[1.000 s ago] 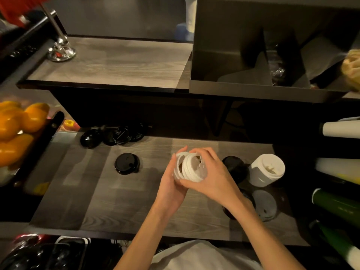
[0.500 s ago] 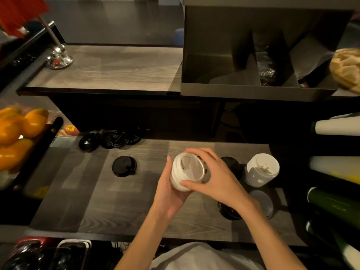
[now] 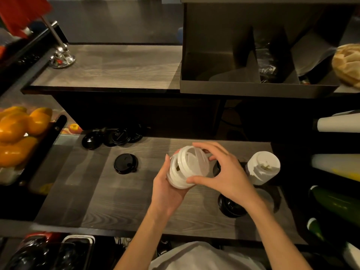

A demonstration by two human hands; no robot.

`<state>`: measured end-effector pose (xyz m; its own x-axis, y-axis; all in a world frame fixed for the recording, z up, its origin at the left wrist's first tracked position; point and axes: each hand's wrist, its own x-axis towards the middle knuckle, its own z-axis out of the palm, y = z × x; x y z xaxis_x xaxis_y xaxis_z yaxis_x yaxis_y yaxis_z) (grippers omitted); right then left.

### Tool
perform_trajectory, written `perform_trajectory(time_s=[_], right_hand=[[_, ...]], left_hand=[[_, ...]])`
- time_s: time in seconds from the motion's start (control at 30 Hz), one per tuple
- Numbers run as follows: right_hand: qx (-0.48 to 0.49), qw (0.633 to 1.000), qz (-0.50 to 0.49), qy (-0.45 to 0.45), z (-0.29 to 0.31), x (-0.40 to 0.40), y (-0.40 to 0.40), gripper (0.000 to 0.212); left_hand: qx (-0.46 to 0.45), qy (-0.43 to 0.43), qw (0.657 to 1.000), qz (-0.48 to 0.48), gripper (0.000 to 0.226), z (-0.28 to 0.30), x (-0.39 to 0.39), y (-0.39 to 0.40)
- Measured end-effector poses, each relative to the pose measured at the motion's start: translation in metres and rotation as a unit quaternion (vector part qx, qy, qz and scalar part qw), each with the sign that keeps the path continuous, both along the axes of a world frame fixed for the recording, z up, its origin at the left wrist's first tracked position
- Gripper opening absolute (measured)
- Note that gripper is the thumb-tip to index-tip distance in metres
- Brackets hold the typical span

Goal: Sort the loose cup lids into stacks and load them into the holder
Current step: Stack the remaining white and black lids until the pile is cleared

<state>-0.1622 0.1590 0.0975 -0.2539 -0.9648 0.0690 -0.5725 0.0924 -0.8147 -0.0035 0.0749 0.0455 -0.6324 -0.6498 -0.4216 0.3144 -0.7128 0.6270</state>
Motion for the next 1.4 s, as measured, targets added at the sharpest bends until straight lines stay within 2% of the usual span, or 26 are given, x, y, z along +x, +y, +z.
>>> perform_trajectory(time_s=[0.27,0.47,0.87,0.97,1.13,1.4], right_hand=[[0.006,0.999,-0.049,-0.002,-0.005,0.019,-0.001,0.085],[-0.01,0.996,-0.084,-0.017,-0.005,0.027,0.0,0.083],[0.036,0.996,-0.074,-0.029,-0.009,0.028,0.003,0.078],[0.049,0.995,-0.066,-0.049,-0.01,0.026,0.005,0.075],[0.035,0.995,-0.059,-0.072,-0.004,0.014,0.007,0.079],[0.043,0.999,-0.007,0.003,0.011,0.008,0.009,0.083]], left_hand=[[-0.046,0.021,0.998,0.027,0.053,0.012,-0.008,0.009],[-0.067,0.019,0.997,0.032,0.056,0.012,-0.011,0.014],[-0.079,0.033,0.996,0.014,0.05,0.018,-0.009,0.017],[-0.087,0.01,0.996,0.01,0.055,0.016,-0.01,0.017],[-0.023,-0.01,0.999,0.033,0.058,0.01,-0.007,0.008],[0.01,-0.012,1.0,0.021,0.049,0.017,-0.007,0.006]])
